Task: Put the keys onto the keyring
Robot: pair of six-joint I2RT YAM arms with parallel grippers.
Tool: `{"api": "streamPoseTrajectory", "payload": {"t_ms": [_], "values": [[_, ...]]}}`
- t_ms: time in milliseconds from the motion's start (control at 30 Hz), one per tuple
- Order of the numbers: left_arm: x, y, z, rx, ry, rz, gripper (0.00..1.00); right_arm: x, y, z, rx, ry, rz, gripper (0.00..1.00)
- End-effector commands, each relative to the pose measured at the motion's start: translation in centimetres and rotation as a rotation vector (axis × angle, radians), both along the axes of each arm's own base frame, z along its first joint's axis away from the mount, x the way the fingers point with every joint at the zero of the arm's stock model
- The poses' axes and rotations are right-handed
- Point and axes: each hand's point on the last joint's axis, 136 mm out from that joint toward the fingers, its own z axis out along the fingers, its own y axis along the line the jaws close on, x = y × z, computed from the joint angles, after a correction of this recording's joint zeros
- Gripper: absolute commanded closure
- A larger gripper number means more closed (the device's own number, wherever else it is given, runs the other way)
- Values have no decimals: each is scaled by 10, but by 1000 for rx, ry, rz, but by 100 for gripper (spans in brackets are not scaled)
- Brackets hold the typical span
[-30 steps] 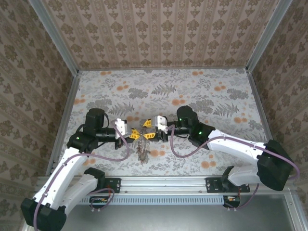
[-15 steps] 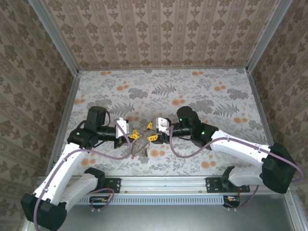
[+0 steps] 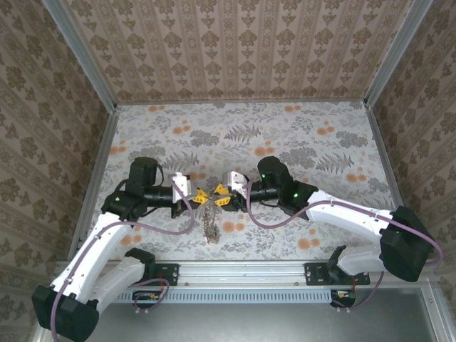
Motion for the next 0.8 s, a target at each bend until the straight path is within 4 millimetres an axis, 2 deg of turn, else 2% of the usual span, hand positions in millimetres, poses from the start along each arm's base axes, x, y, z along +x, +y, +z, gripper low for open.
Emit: {"api": "streamPoseTrajectory", "payload": {"t_ms": [0, 133, 233, 467, 533, 633, 767], "values": [[-5, -6, 15, -84, -7, -34, 100, -2, 6, 18, 68, -11, 24, 74], [-3, -8, 20, -118, -20, -25, 100, -2, 6, 15, 78, -9, 18, 78], [-3, -8, 21, -120, -22, -28, 100, 1, 4, 12, 86, -17, -8, 70], [-4, -9, 24, -132, -32, -42, 100, 0, 1, 6, 89, -25, -17, 72], [-5, -9, 25, -139, -36, -49, 100, -1, 2, 6, 91, -24, -9, 75], [-5, -10, 26, -149, -38, -61, 100, -3, 3, 9, 104, -32, 6, 85], [-7, -11, 28, -161, -44, -75, 100, -2, 4, 11, 117, -41, 9, 91]]}}
